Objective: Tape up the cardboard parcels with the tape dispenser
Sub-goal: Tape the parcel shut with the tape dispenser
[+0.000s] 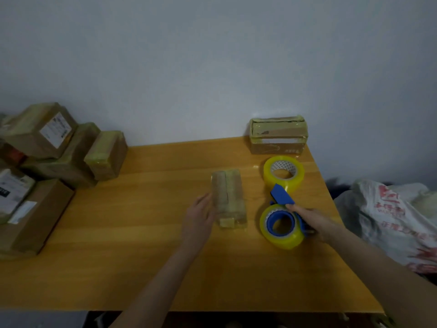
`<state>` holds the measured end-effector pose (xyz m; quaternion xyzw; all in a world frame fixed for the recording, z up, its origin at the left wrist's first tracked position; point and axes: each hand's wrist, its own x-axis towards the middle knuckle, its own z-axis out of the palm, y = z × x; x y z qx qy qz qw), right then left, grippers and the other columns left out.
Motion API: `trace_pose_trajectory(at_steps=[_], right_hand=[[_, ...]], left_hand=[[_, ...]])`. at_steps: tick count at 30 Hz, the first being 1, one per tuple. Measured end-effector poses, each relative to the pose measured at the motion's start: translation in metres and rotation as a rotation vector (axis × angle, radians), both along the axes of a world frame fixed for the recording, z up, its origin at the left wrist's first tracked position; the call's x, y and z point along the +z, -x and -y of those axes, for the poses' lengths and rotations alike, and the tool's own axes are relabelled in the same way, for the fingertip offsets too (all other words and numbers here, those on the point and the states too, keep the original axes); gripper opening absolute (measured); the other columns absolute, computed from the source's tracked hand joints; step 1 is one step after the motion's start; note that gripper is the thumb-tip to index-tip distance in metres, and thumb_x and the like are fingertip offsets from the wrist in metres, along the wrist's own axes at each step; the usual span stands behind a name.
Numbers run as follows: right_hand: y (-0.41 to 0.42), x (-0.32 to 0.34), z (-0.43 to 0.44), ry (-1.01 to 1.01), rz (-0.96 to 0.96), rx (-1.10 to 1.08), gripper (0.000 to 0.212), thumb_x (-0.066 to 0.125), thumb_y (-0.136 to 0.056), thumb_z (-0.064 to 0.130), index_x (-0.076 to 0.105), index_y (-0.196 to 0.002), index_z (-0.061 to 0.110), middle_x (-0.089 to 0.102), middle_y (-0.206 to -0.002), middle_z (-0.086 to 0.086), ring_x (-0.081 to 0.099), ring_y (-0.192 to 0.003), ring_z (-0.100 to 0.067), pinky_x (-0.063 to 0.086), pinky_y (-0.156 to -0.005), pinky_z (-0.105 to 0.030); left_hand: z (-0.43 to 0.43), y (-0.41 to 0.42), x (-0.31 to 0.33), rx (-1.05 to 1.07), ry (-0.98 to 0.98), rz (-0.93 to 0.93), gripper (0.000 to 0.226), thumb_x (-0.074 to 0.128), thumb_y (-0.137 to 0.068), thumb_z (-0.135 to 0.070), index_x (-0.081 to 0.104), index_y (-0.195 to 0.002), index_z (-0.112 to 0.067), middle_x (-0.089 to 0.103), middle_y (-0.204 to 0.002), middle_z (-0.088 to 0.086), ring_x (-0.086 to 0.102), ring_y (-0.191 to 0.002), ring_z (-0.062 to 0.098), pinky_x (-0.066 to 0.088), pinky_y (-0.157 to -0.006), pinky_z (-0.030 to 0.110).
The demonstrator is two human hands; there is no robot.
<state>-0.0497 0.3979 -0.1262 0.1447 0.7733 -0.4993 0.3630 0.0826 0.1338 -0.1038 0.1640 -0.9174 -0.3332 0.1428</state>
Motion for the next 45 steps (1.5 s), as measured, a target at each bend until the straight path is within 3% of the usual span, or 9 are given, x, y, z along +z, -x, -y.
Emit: trace_pose_trajectory(at_steps=[3, 5, 11, 15, 24, 30, 36, 39, 45], right_hand=[[0.004, 0.009, 0.002, -0.411, -0.505, 0.356, 0.045, 0.061, -0.088, 0.053, 0.065, -0.098, 0.009, 0.059, -0.078, -0.004, 0.057, -0.071, -0.021, 0.041, -0.059, -0.031], [-0.004, 0.02, 0.023, -0.422, -0.718, 0.405, 0.039, 0.06, -0.091, 0.048, 0.067, -0.105, 0.013, 0.064, -0.089, -0.004, 0.06, -0.081, -0.021, 0.046, -0.067, -0.034], [-0.037, 0.026, 0.098, -0.132, -0.685, 0.518, 0.042, 0.051, -0.099, 0.035, 0.057, -0.133, 0.011, 0.069, -0.109, -0.005, 0.061, -0.092, -0.015, 0.049, -0.076, -0.025], [-0.035, 0.019, 0.101, -0.062, -0.641, 0.454, 0.036, 0.057, -0.096, 0.023, 0.06, -0.131, 0.014, 0.063, -0.068, 0.005, 0.056, -0.056, -0.003, 0.042, -0.054, -0.011], [-0.039, 0.01, 0.104, -0.127, -0.715, 0.445, 0.051, 0.073, -0.084, 0.022, 0.058, -0.133, 0.019, 0.061, -0.065, 0.006, 0.062, -0.058, -0.009, 0.049, -0.061, -0.015], [-0.036, 0.001, 0.11, -0.316, -0.86, 0.507, 0.076, 0.077, -0.078, 0.035, 0.042, -0.145, 0.023, 0.07, -0.09, 0.0, 0.062, -0.082, -0.016, 0.051, -0.079, -0.028], [-0.037, -0.001, 0.116, -0.531, -0.985, 0.679, 0.063, 0.069, -0.077, 0.057, 0.04, -0.125, 0.028, 0.066, -0.105, 0.001, 0.065, -0.086, -0.021, 0.043, -0.056, -0.029], [-0.033, 0.001, 0.113, -0.509, -1.031, 0.711, 0.071, 0.059, -0.074, 0.072, 0.041, -0.124, 0.026, 0.061, -0.111, 0.002, 0.063, -0.088, -0.02, 0.048, -0.058, -0.03], [-0.033, -0.003, 0.111, -0.38, -1.026, 0.738, 0.049, 0.064, -0.088, 0.044, 0.044, -0.126, 0.02, 0.063, -0.117, -0.004, 0.062, -0.098, -0.023, 0.049, -0.072, -0.034]], left_hand=[[0.013, -0.003, -0.002, 0.175, -0.029, 0.128, 0.034, 0.055, -0.096, -0.023, 0.059, -0.129, -0.012, 0.058, -0.115, 0.006, 0.058, -0.094, 0.014, 0.044, -0.079, 0.016], [0.013, 0.0, -0.002, 0.181, -0.066, 0.212, 0.036, 0.052, -0.098, -0.027, 0.059, -0.13, -0.012, 0.061, -0.114, 0.008, 0.059, -0.097, 0.018, 0.048, -0.086, 0.027], [-0.002, 0.02, -0.003, 0.137, -0.416, 0.221, 0.032, 0.052, -0.097, -0.021, 0.061, -0.125, -0.007, 0.07, -0.083, 0.011, 0.055, -0.056, 0.005, 0.048, -0.05, 0.016], [0.001, 0.016, -0.008, 0.117, -0.549, 0.187, 0.027, 0.06, -0.093, -0.013, 0.065, -0.118, -0.005, 0.061, -0.056, -0.004, 0.058, -0.046, 0.002, 0.055, -0.056, 0.022], [0.004, 0.011, -0.016, 0.046, -0.34, 0.127, 0.029, 0.07, -0.085, -0.016, 0.068, -0.114, -0.013, 0.06, -0.057, -0.006, 0.062, -0.051, 0.003, 0.053, -0.054, 0.016], [0.006, 0.013, -0.026, -0.044, 0.035, 0.139, 0.037, 0.072, -0.083, -0.029, 0.063, -0.115, -0.012, 0.064, -0.071, 0.0, 0.062, -0.065, 0.015, 0.05, -0.063, 0.025], [-0.002, 0.019, -0.034, 0.044, 0.138, 0.382, 0.048, 0.07, -0.084, -0.038, 0.041, -0.118, -0.02, 0.063, -0.101, -0.001, 0.062, -0.091, 0.018, 0.053, -0.072, 0.034], [0.001, 0.02, -0.033, 0.027, 0.204, 0.295, 0.065, 0.07, -0.081, -0.045, 0.038, -0.131, -0.019, 0.045, -0.124, 0.003, 0.05, -0.109, 0.019, 0.05, -0.084, 0.034], [-0.005, 0.02, -0.032, -0.187, 0.116, 0.161, 0.054, 0.056, -0.095, -0.021, 0.038, -0.145, -0.012, 0.012, -0.159, 0.004, 0.041, -0.134, 0.026, 0.041, -0.104, 0.038]])
